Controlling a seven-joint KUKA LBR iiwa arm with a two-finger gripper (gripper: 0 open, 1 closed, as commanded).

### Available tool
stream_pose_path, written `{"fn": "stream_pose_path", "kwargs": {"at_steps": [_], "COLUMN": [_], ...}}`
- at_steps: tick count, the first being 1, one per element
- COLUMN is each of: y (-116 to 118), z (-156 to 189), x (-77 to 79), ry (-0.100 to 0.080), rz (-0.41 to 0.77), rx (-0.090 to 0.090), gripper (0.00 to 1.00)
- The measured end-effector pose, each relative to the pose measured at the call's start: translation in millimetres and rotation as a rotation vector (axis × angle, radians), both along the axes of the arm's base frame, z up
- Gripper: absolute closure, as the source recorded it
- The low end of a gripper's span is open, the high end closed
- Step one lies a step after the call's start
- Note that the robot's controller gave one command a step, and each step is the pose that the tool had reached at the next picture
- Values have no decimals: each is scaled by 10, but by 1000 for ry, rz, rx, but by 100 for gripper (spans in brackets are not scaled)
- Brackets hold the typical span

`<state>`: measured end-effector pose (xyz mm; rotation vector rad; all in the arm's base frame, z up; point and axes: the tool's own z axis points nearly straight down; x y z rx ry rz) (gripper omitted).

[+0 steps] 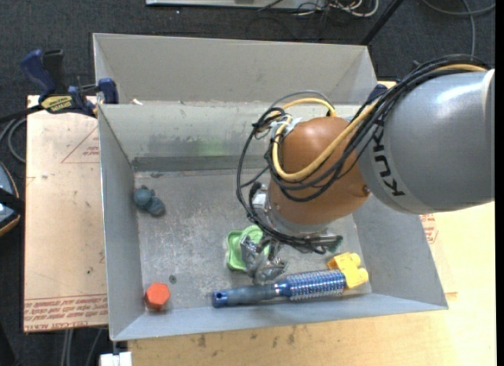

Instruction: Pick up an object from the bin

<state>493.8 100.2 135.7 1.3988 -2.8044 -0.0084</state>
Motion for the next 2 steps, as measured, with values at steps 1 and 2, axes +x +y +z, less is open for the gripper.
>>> {"fn": "stream_pose_path", "kwargs": {"at_steps": [1, 2], "y": [-8, 93], "z": [43, -430], "x": [27, 34], "ry": [-9, -17], "rz": [-3, 255], "rx": [1, 0], "gripper": [0, 0]}}
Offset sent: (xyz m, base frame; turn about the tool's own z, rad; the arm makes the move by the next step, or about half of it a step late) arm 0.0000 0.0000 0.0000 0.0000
